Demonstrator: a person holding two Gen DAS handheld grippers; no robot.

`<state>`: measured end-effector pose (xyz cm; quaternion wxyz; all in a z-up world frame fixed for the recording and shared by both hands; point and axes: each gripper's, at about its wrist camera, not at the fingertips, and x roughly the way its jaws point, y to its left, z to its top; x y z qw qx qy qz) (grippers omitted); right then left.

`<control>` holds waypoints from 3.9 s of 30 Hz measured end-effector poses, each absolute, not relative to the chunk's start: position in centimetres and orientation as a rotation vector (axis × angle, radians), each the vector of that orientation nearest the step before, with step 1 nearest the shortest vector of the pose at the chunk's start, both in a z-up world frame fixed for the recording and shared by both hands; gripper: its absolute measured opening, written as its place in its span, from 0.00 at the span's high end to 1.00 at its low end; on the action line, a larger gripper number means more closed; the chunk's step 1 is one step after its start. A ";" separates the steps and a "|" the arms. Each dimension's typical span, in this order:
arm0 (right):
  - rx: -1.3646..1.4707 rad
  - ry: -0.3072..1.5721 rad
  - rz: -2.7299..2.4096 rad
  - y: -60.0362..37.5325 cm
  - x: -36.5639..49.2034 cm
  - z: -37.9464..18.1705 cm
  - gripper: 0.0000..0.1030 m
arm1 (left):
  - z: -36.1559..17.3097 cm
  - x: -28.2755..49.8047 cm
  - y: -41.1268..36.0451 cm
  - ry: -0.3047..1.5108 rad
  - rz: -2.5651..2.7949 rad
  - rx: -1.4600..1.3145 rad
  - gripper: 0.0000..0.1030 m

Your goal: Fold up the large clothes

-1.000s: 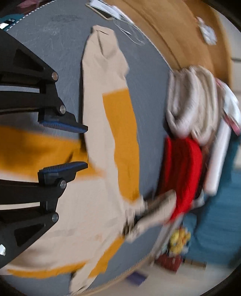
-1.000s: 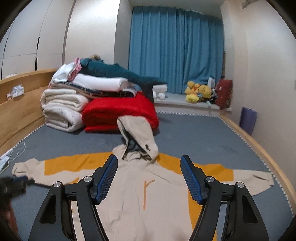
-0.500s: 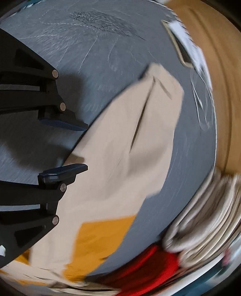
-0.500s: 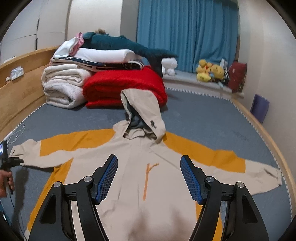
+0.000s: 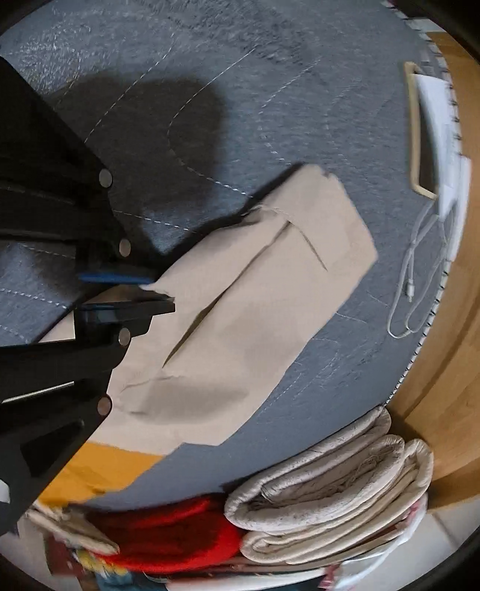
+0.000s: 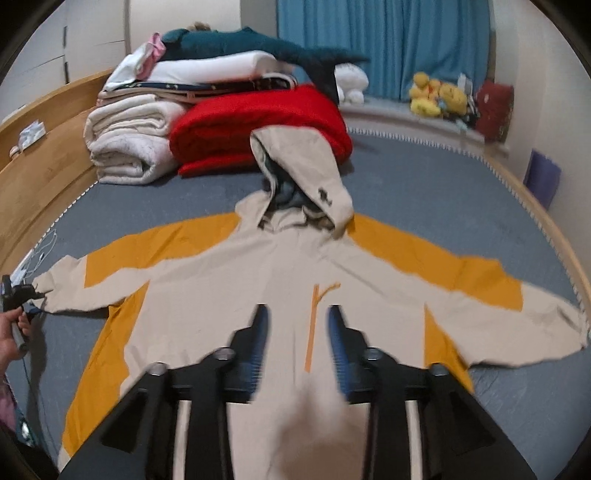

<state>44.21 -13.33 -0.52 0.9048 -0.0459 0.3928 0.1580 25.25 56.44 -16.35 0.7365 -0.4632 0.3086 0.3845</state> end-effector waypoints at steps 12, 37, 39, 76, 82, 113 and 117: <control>-0.002 0.894 0.254 -15.2 45.5 -1.4 0.97 | -0.9 39.8 29.5 0.601 0.313 -0.422 1.00; 0.065 0.882 0.355 -14.7 45.1 0.7 0.96 | -10.8 41.8 17.8 1.129 -0.047 -0.730 0.73; 0.031 0.874 0.397 -13.4 44.5 0.5 0.94 | -12.7 42.8 18.4 1.177 -0.032 -0.761 0.73; -0.207 0.957 0.592 -4.6 42.4 -7.5 0.82 | -6.5 44.4 11.4 0.970 -0.604 -0.760 0.98; -0.096 0.911 0.424 -9.8 45.8 -5.1 0.88 | -3.6 44.2 17.9 0.838 -0.323 -0.662 0.97; 0.511 1.257 -0.036 -32.6 56.9 -16.7 0.57 | -16.3 46.2 20.4 1.263 0.100 -0.423 0.85; 0.494 1.239 -0.012 -32.2 56.8 -17.1 0.89 | -15.2 45.7 20.4 1.233 0.091 -0.401 0.85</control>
